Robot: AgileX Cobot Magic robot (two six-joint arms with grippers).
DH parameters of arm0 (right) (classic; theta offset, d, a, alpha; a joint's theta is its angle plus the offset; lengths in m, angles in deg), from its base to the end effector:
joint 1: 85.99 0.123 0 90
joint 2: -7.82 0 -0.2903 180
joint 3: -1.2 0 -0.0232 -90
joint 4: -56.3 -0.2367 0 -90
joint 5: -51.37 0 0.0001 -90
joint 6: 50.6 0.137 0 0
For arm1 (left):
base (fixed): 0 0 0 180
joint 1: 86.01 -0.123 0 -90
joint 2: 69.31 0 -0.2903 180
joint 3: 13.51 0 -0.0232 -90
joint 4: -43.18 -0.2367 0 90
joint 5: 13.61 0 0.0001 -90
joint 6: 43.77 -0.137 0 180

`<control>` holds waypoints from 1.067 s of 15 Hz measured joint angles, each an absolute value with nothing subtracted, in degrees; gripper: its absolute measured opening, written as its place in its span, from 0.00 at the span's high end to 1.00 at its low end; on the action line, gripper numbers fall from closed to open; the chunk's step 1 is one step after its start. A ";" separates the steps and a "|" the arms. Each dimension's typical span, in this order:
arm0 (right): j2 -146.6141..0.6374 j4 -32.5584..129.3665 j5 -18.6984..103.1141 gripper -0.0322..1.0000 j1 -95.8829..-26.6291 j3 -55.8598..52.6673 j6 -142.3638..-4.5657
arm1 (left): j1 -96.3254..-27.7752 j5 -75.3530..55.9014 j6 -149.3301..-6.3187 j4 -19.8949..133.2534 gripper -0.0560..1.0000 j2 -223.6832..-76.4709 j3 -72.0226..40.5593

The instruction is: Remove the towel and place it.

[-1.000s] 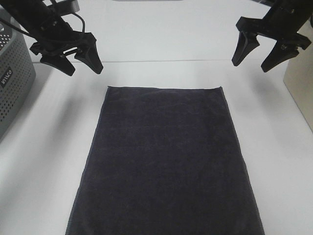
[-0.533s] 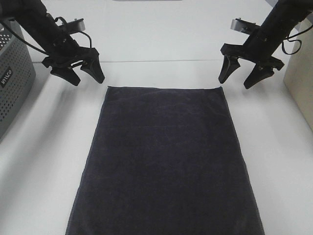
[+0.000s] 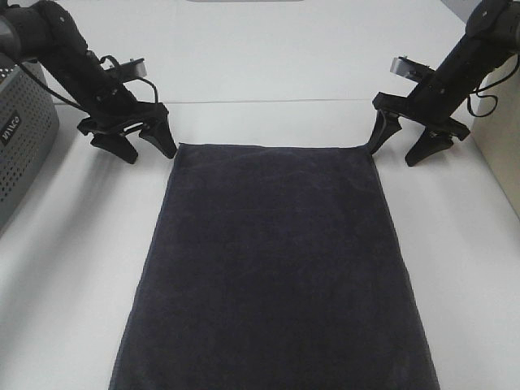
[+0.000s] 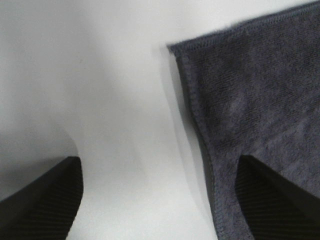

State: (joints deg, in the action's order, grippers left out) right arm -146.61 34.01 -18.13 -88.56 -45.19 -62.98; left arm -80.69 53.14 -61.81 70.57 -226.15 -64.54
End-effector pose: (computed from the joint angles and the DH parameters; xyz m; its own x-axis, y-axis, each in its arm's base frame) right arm 0.5045 0.0261 0.0693 -0.9952 -0.0240 -0.0949 -0.0558 0.9357 0.3484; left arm 0.5148 -0.1061 0.0727 -0.9565 0.1918 -0.2197 0.2669 0.8795 -0.3940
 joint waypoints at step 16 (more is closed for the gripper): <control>-149.31 29.31 -18.53 0.25 -83.58 -46.40 -61.95 | -74.78 52.40 -60.04 78.36 0.20 -228.61 -65.40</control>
